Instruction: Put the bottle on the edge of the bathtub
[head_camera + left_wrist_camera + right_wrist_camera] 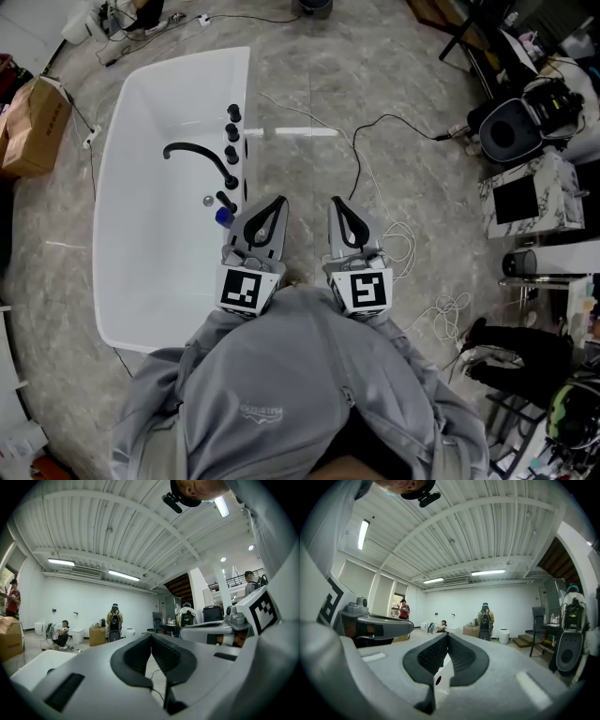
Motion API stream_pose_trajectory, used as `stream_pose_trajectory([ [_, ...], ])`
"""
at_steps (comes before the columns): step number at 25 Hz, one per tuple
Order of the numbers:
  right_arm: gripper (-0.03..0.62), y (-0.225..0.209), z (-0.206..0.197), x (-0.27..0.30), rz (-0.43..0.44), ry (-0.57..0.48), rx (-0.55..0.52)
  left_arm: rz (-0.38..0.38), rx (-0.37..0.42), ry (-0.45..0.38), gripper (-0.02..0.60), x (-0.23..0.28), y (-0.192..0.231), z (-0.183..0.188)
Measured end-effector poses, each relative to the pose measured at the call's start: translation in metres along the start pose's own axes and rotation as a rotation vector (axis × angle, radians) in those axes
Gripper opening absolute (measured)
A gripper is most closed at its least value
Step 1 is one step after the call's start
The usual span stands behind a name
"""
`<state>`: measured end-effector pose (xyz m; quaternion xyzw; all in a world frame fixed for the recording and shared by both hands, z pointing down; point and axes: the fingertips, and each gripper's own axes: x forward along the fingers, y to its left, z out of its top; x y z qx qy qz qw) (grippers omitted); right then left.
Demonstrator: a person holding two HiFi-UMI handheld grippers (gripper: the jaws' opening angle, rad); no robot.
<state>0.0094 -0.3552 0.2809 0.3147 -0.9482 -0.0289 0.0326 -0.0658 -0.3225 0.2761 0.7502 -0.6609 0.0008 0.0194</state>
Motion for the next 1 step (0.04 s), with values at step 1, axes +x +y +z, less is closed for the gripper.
stream_pose_trajectory([
  [1,0.003,0.0009,0.0001,-0.0005,0.008,-0.008,-0.001,0.003,-0.002,-0.002,0.006,-0.0003,-0.0009,-0.0013],
])
